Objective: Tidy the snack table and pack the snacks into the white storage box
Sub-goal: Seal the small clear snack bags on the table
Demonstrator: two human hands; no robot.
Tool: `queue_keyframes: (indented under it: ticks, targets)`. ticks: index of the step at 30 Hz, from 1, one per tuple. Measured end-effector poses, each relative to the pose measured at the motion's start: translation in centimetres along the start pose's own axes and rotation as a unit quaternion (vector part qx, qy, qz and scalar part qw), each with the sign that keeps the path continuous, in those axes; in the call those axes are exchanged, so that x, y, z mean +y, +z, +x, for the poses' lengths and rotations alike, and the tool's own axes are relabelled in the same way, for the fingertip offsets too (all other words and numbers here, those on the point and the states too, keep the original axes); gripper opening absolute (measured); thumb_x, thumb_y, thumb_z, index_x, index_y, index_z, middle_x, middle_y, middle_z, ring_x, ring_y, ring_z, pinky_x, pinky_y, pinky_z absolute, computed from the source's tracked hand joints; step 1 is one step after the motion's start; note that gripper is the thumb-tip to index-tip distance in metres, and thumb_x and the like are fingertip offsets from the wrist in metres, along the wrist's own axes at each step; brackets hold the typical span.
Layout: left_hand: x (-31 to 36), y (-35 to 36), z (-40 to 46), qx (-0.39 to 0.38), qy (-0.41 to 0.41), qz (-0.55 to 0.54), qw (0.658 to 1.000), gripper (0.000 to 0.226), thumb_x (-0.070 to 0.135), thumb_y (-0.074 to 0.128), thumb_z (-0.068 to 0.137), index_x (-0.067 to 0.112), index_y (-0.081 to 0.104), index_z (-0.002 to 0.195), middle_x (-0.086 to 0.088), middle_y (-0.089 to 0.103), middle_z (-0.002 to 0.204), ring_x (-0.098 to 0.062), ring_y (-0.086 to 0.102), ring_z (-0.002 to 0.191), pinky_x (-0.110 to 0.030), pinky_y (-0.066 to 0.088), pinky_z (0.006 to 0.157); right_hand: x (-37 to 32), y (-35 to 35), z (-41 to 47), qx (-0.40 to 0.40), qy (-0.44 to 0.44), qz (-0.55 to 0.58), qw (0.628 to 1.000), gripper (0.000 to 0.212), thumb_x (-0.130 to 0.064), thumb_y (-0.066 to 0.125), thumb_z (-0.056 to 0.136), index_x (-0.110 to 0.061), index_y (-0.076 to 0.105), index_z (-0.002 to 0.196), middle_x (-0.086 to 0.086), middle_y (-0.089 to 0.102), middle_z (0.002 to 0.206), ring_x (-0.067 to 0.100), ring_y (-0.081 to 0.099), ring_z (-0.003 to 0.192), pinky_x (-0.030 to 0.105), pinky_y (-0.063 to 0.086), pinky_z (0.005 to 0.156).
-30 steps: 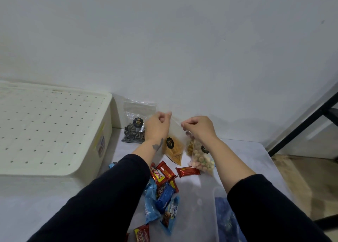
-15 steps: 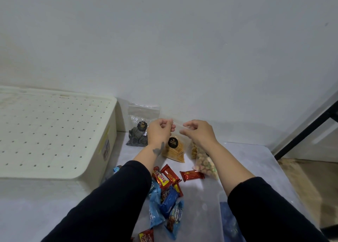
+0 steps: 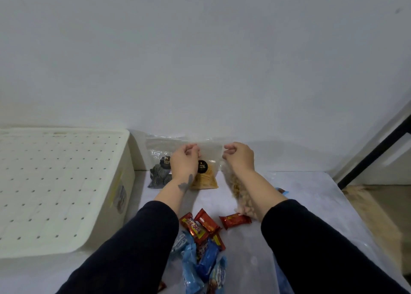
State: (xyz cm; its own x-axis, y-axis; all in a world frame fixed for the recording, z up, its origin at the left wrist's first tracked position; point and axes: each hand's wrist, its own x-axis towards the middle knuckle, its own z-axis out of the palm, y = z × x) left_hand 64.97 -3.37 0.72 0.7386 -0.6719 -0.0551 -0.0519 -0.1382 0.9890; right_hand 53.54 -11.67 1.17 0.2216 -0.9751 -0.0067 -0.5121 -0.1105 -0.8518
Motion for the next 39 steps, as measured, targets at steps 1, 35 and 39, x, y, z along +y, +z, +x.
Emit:
queue_keyframes:
  ticks: [1, 35, 39]
  targets:
    - [-0.1, 0.4, -0.1, -0.011, 0.001, 0.013, 1.000, 0.012, 0.019, 0.054, 0.094, 0.016, 0.064, 0.100, -0.001, 0.069, 0.091, -0.016, 0.067, 0.090, -0.039, 0.055, 0.089, 0.7, -0.6, 0.0, 0.006, 0.004, -0.012, 1.000, 0.027, 0.002, 0.056, 0.085, -0.008, 0.067, 0.108, 0.008, 0.068, 0.106, 0.014, 0.061, 0.087, 0.008, 0.040, 0.072]
    - [-1.8, 11.3, -13.3, -0.095, 0.038, -0.018, 0.995, 0.013, 0.004, 0.063, 0.087, 0.015, 0.068, 0.083, -0.003, 0.069, 0.079, -0.011, 0.065, 0.076, -0.030, 0.051, 0.080, 11.6, -18.8, -5.1, -0.117, -0.103, -0.003, 0.988, 0.005, -0.006, 0.068, 0.083, -0.006, 0.073, 0.086, -0.008, 0.062, 0.066, -0.003, 0.055, 0.054, 0.004, 0.045, 0.058]
    - [-2.1, 11.8, -13.7, -0.083, 0.045, 0.035, 0.995, 0.021, 0.007, 0.063, 0.088, 0.024, 0.066, 0.076, -0.002, 0.070, 0.079, -0.017, 0.063, 0.080, -0.041, 0.052, 0.086, 12.0, -18.6, -5.3, -0.122, -0.127, -0.068, 0.982, 0.011, -0.009, 0.059, 0.089, -0.010, 0.069, 0.085, -0.005, 0.062, 0.076, -0.003, 0.051, 0.065, -0.002, 0.037, 0.059]
